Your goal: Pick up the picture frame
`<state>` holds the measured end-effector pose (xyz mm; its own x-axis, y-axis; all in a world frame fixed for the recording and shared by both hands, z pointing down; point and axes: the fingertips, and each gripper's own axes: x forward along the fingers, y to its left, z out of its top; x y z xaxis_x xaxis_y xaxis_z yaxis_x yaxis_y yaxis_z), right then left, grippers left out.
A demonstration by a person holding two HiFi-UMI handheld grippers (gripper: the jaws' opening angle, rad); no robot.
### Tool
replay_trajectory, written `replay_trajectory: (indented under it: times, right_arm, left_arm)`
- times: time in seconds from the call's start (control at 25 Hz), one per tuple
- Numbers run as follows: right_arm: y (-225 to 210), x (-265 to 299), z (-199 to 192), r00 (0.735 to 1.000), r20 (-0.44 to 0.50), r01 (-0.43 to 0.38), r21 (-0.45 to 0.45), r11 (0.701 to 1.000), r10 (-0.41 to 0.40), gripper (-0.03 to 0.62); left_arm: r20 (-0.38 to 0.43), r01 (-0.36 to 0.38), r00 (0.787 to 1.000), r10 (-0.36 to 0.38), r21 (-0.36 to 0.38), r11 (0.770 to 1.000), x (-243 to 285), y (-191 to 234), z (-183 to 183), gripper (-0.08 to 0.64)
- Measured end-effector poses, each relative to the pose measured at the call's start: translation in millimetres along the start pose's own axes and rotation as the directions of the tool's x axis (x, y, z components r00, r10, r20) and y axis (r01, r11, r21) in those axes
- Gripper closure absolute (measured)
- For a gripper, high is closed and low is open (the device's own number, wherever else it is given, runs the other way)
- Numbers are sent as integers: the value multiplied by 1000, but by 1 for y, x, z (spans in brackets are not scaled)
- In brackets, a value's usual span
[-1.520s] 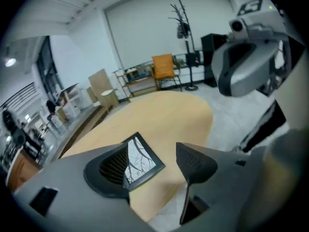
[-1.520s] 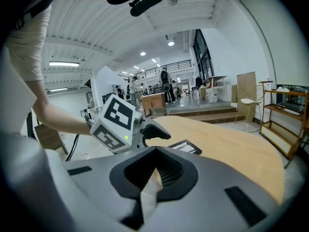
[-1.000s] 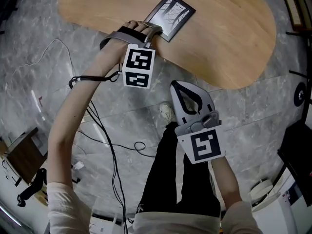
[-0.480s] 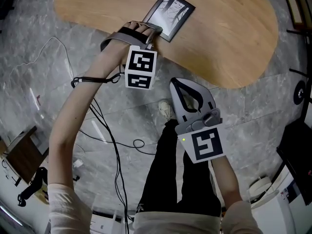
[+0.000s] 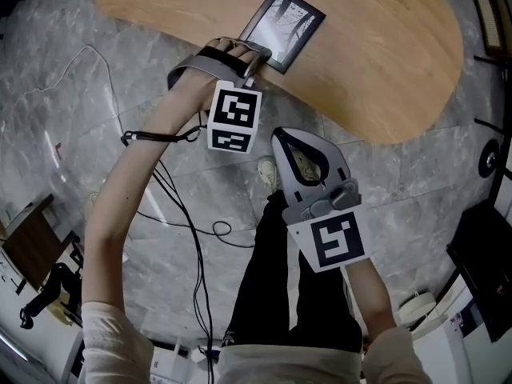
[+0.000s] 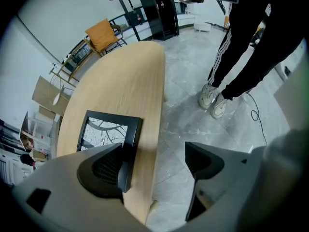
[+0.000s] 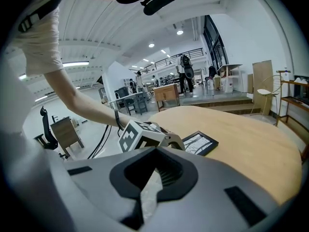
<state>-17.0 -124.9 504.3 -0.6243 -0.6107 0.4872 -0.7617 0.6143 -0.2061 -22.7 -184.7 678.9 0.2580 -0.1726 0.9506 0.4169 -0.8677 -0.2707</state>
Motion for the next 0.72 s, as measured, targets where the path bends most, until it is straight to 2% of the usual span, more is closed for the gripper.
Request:
replay_trajectory:
  times: [0.24,0.28,0.36,0.4,0.6,0.72]
  right_arm:
    - [0,-4,-5,1000,-5,5,16,1000,-5,588]
    - [0,-5,-6,1000,-6,5,17,1000,-5,588]
    - [0,-6,-6,1000,-8,1,12,1000,-1,588]
    - [0,-7,-6,1000,-6,-1,7,1000,1,588]
    - [1,-12,-2,1000,5,0,10,1000,0,588]
    - [2,-14,-3,1000,3,-3,8,1000,3,588]
  left_arm:
    - [-7,-51,999,51,-41,998,-5,2,0,220]
    - [-6,-71,997,71,-45,996,-6,3,0,244]
    - [-4,-107,994,107,-63,992,-8,7,-1,346]
    - [-6,-112,994,112,-73,991,-9,8,-1,367]
    - [-23,-115,993,114,-77,990,-12,3,-1,378]
    - [-27,-143,990,141,-96,985,-14,3,-2,448]
